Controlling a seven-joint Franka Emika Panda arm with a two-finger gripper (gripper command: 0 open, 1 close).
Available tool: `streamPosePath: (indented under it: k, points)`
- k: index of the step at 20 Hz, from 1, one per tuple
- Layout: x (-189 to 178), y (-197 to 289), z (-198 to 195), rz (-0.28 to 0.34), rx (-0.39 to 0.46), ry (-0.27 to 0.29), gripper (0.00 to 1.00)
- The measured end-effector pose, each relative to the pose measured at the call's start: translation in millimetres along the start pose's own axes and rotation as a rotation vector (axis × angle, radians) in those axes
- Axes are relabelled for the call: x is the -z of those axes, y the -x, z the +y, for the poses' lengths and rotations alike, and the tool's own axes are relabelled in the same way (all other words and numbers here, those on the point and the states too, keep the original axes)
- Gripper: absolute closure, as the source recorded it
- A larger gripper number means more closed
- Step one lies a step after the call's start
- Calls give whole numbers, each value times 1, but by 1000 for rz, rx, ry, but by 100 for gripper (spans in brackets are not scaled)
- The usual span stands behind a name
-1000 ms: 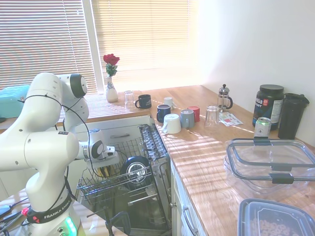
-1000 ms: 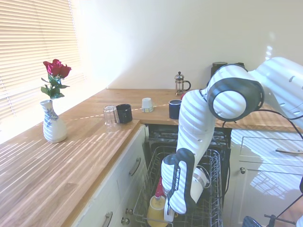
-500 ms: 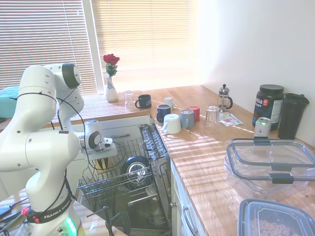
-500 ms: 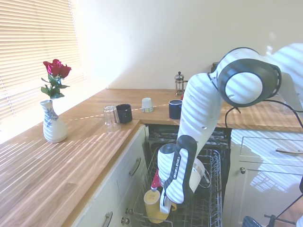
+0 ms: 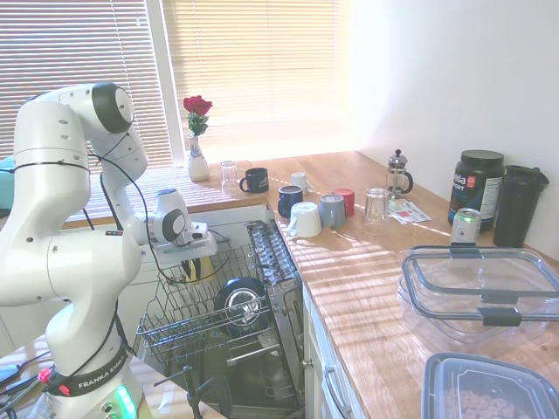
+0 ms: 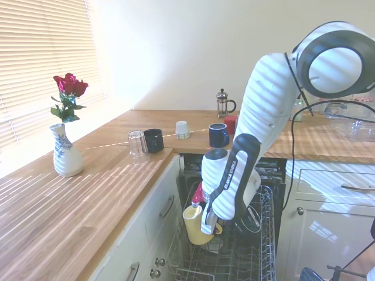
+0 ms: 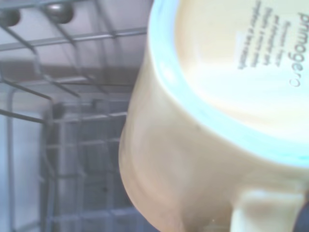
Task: Unload the mug from the dish rack
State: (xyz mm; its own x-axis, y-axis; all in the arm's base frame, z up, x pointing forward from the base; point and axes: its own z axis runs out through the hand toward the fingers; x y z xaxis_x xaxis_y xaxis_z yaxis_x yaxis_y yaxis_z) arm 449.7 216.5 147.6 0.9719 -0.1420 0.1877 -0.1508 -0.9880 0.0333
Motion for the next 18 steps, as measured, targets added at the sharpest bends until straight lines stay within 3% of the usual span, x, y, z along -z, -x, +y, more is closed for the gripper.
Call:
streamPosePath:
  k: [3, 10, 18]
  points:
    - [26, -4, 38, 8, -56, -6, 100]
    - [85, -24, 168, 47, -169, -21, 100]
    - [151, -24, 209, 101, -221, 0, 100]
